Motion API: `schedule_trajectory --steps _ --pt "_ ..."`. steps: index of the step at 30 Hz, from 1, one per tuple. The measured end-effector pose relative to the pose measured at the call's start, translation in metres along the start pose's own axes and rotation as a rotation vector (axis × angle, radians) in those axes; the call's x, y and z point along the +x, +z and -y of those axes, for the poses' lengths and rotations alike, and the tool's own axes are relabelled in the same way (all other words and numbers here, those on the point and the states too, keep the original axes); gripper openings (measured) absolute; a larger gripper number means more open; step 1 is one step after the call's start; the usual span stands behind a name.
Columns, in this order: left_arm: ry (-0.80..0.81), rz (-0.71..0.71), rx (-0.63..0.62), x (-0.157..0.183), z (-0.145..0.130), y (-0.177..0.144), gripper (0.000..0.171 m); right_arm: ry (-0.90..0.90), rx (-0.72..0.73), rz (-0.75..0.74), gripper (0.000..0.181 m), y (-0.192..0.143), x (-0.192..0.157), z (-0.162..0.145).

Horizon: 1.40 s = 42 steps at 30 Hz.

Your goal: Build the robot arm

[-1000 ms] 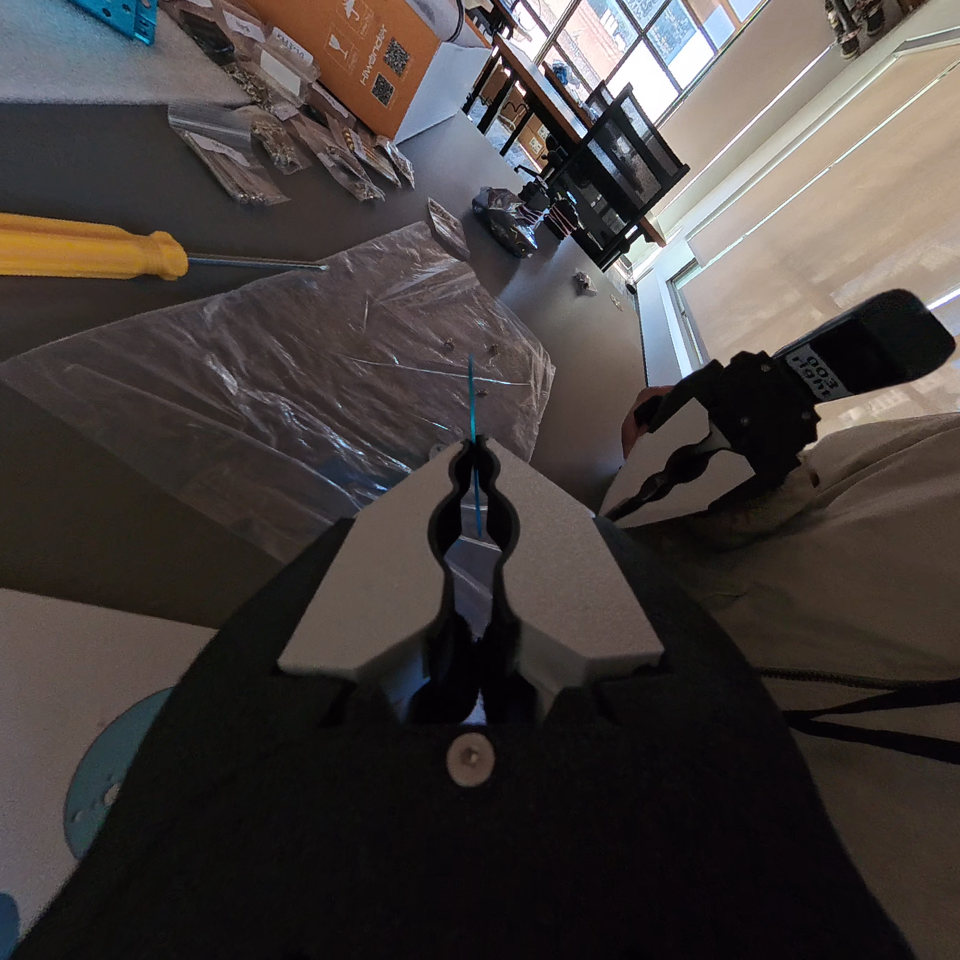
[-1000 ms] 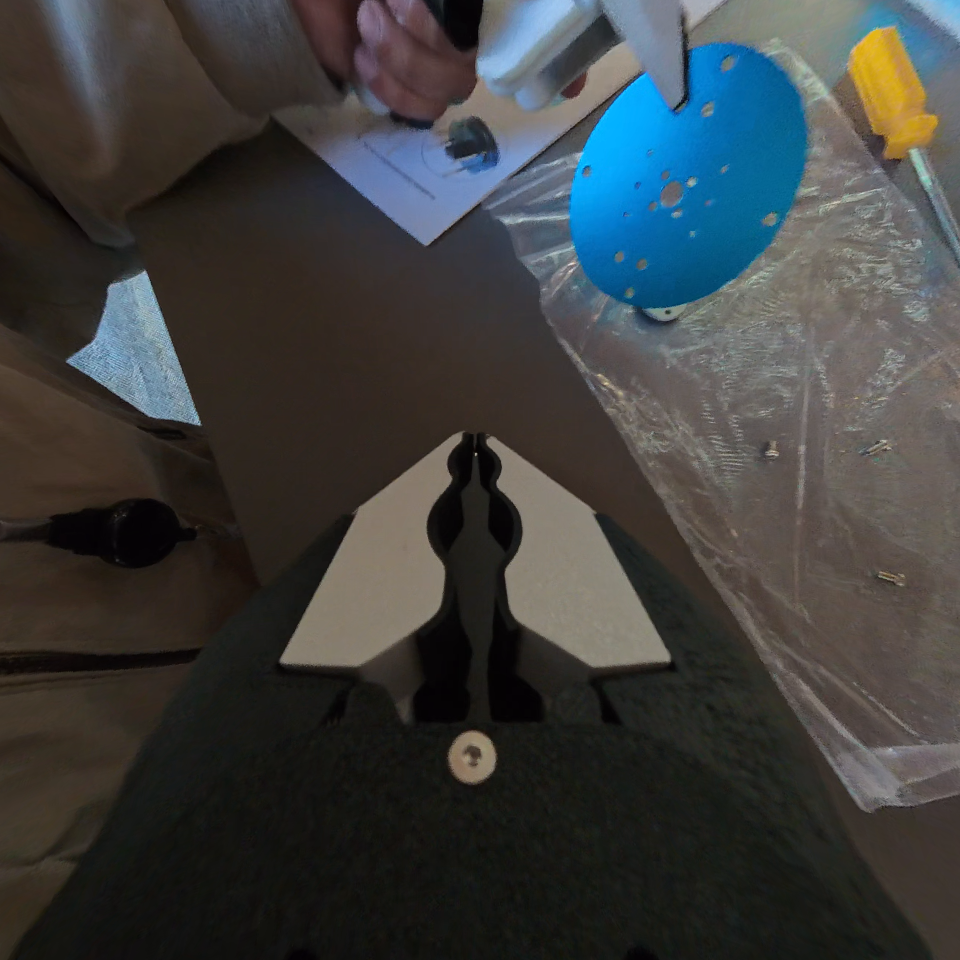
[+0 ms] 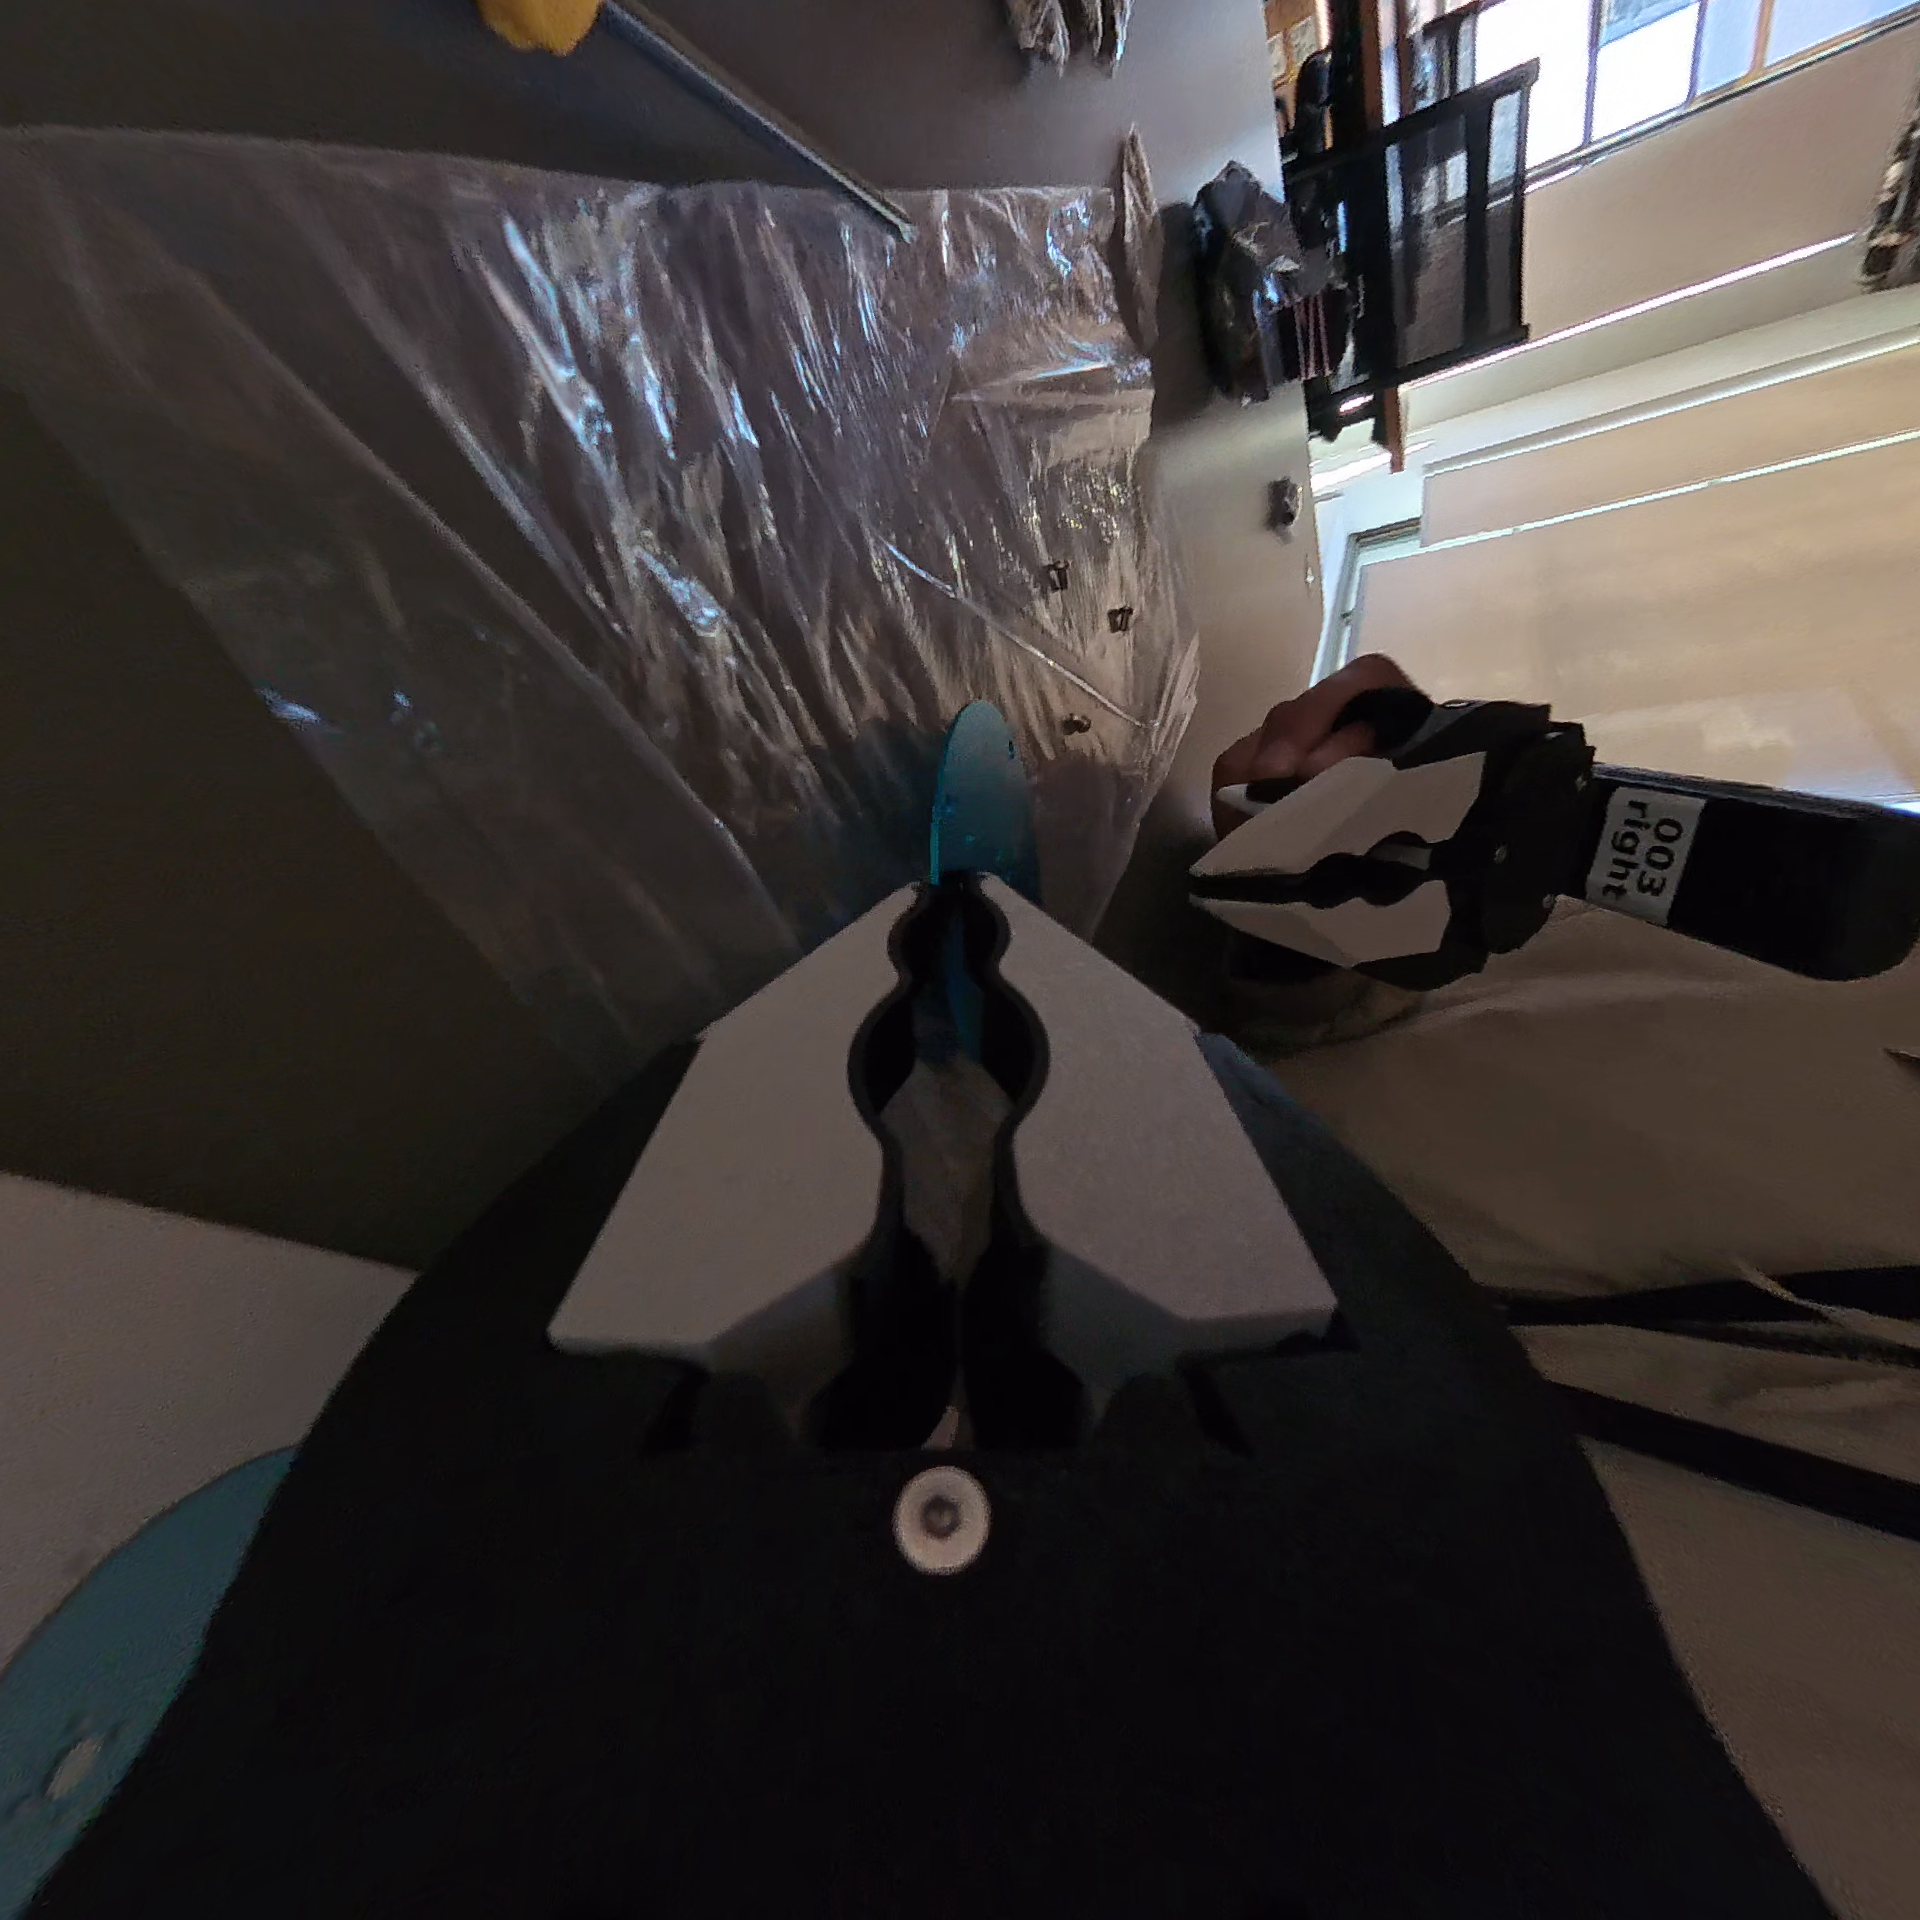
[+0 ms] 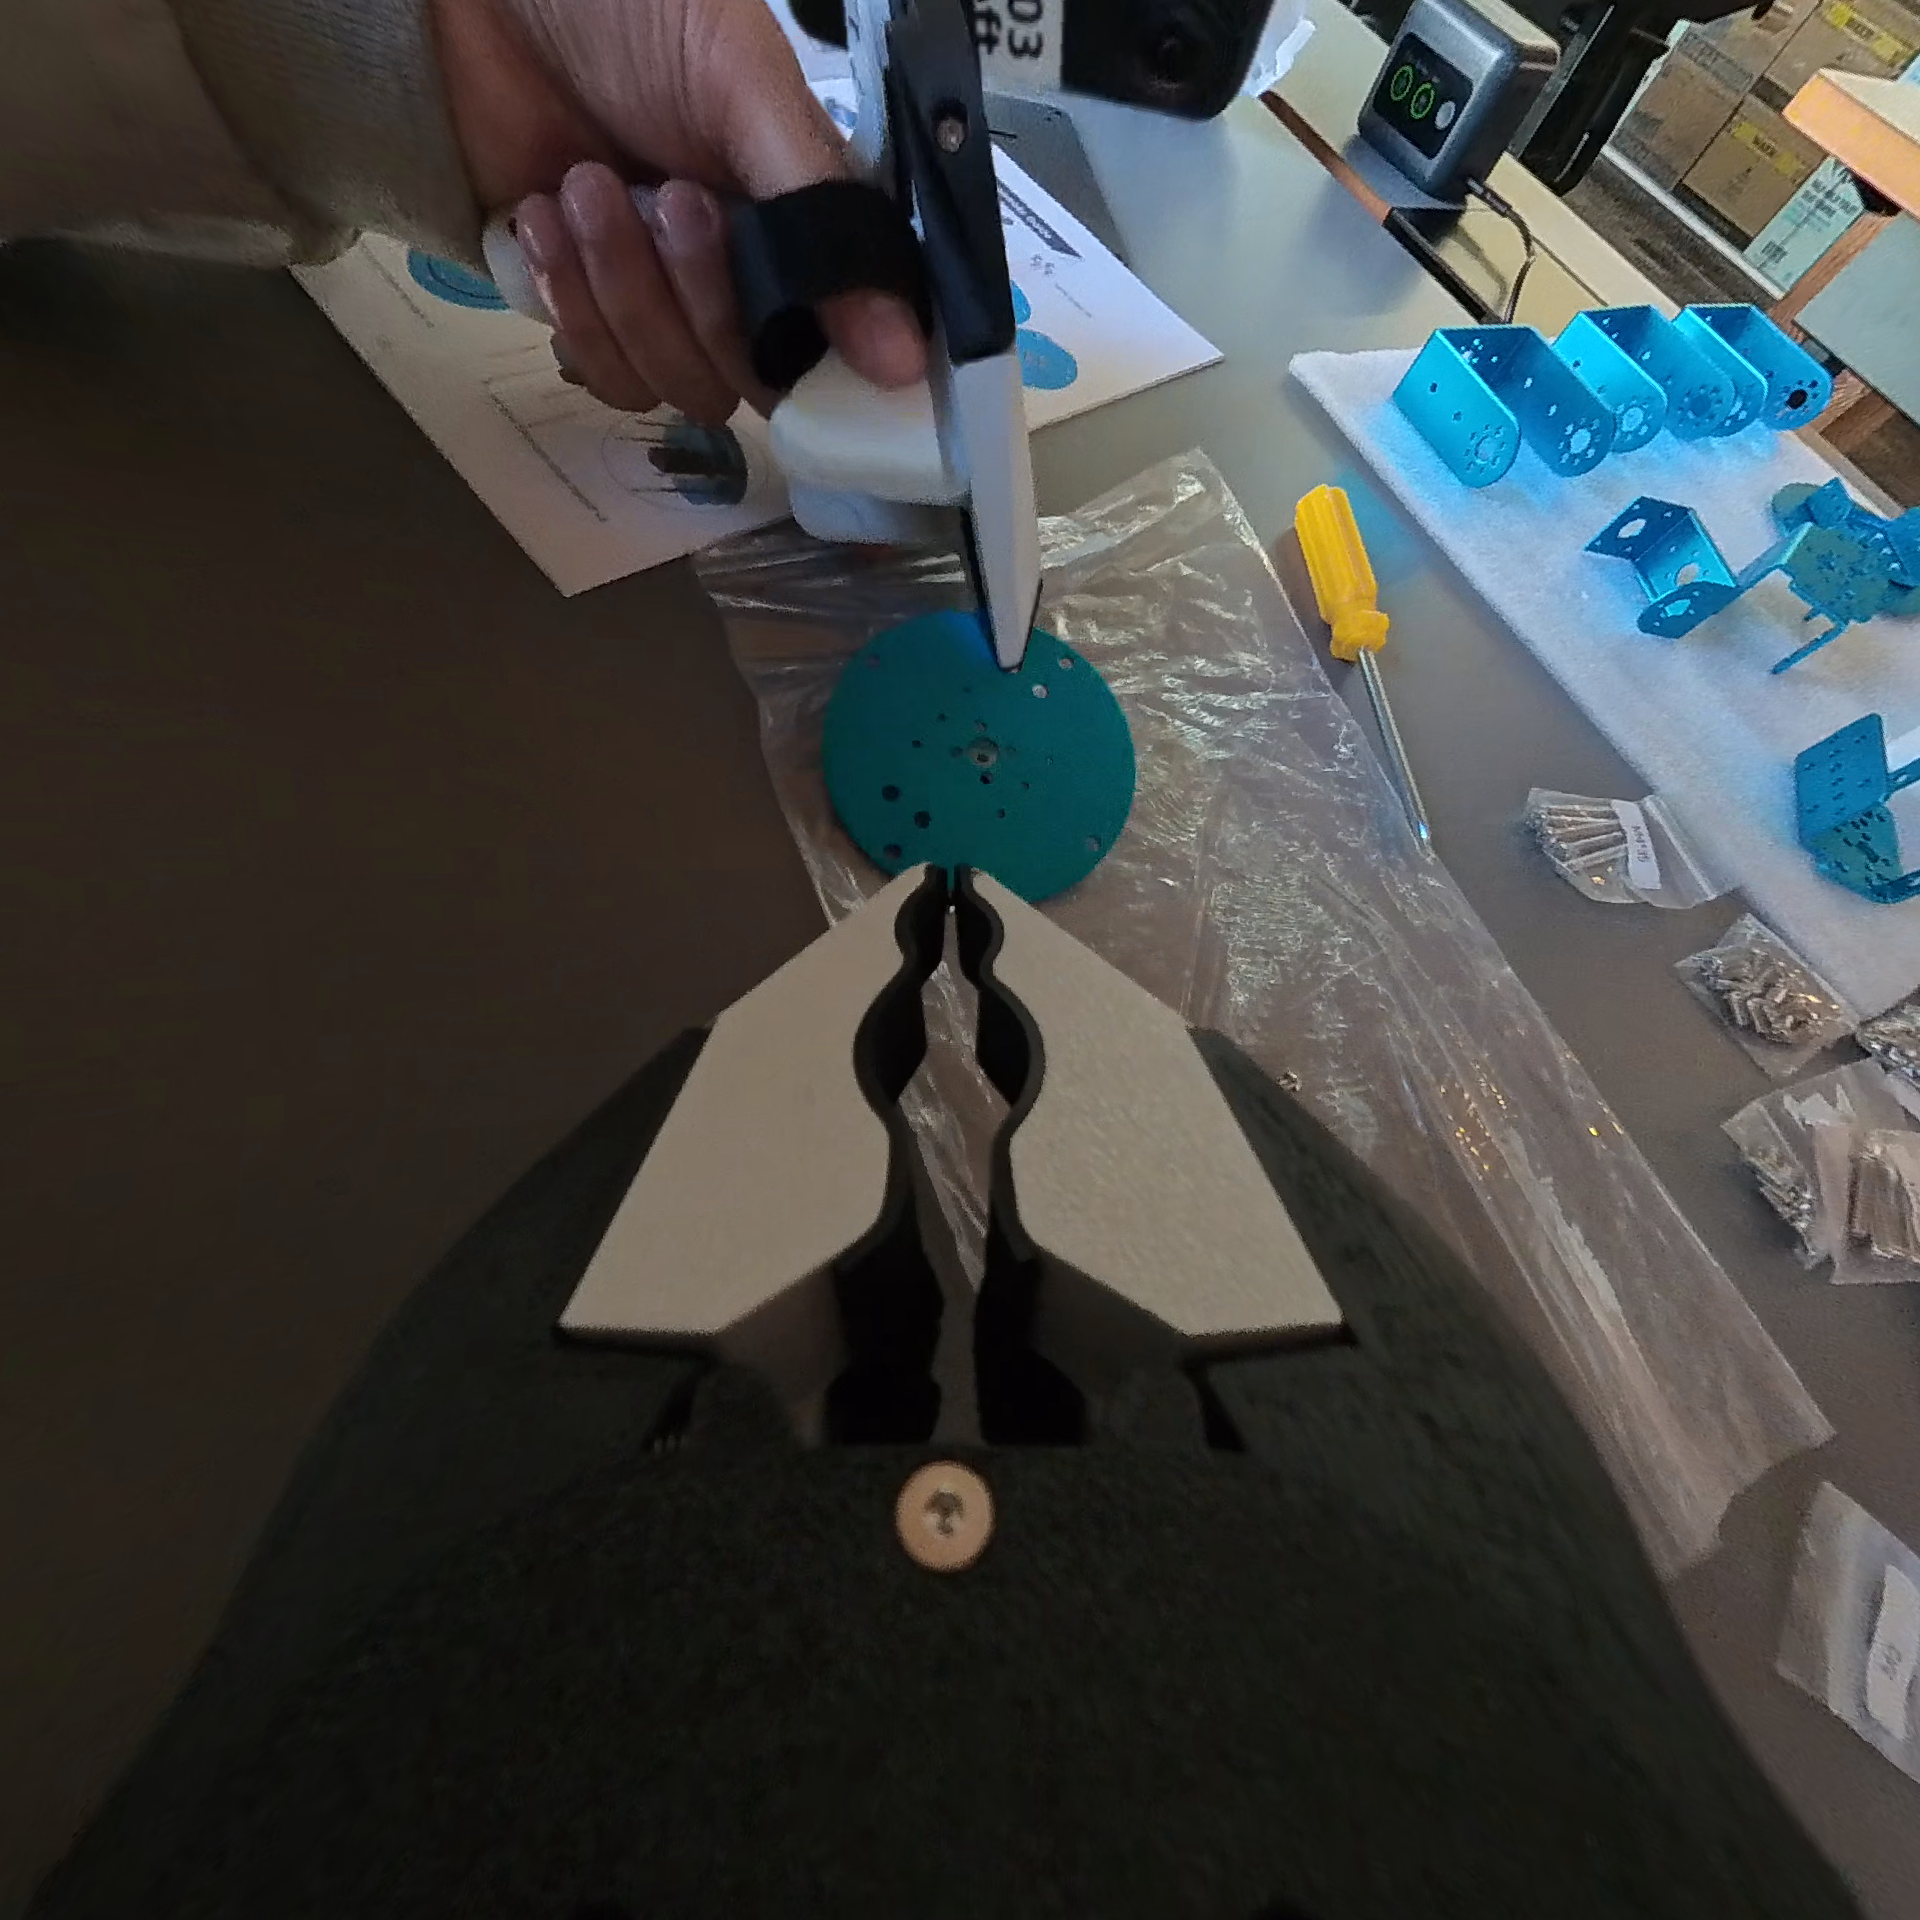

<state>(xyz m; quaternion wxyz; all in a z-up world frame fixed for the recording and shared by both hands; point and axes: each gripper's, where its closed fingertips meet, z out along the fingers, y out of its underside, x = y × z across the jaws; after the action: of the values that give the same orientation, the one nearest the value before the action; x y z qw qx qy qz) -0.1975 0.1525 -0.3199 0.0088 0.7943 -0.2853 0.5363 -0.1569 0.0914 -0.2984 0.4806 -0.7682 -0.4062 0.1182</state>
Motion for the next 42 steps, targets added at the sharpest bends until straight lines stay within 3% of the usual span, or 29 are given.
schedule_trajectory --steps 14,42 --pt "0.198 0.194 -0.076 -0.0076 0.0031 0.0057 0.01 0.079 0.035 0.079 0.001 -0.0014 0.0009 -0.001" --pt "0.131 0.186 -0.028 -0.0077 0.0026 0.0014 0.01 0.095 0.033 0.099 0.0 -0.001 -0.0007 -0.0024"
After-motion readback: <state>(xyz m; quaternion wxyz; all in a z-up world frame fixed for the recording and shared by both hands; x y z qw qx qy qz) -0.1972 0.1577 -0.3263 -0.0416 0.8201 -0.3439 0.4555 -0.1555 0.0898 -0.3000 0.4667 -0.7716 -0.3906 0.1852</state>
